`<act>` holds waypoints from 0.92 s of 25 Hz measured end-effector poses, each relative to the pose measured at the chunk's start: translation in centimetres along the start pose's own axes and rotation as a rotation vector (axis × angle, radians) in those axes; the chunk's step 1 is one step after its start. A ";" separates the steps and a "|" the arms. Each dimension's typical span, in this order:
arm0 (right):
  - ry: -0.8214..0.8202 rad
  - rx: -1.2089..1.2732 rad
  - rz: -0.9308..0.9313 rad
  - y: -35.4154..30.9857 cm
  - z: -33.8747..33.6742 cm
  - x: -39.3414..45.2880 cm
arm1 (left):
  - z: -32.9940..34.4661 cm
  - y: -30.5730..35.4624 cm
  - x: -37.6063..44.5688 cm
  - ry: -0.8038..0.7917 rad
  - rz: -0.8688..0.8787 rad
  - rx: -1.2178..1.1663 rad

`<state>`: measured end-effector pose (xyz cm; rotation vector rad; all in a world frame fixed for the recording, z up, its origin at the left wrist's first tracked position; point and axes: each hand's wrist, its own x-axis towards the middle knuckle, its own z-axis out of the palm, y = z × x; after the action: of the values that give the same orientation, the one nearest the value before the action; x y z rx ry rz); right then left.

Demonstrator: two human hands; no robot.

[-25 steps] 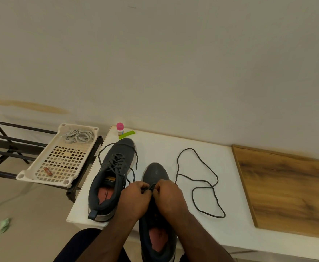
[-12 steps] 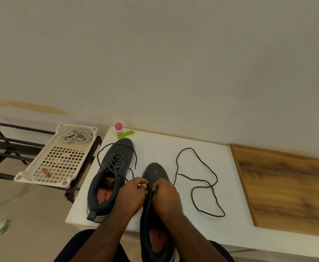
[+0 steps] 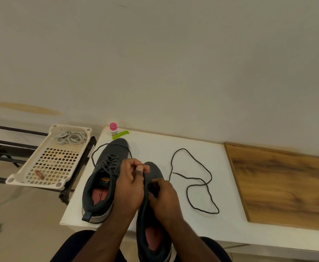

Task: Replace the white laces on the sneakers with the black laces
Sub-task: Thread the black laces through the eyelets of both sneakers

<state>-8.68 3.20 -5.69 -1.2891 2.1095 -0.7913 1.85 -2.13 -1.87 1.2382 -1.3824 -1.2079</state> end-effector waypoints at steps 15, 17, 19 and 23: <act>-0.027 -0.483 0.209 6.3 -4.1 7.8 | -1.2 -1.6 0.4 -0.048 -0.265 0.151; 0.128 -0.307 0.229 5.4 -4.6 6.8 | -1.1 -1.9 0.4 -0.114 -0.214 0.438; 0.264 -0.124 0.138 3.6 -4.9 4.9 | -0.9 -2.1 0.4 -0.155 -0.164 0.576; 0.099 0.102 -0.034 -0.1 -4.1 1.0 | -0.9 -2.7 0.7 -0.199 -0.129 0.708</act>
<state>-11.92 3.04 -2.96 -1.2581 2.0987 -0.9827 3.02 -2.97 -4.38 1.7381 -2.0038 -0.9667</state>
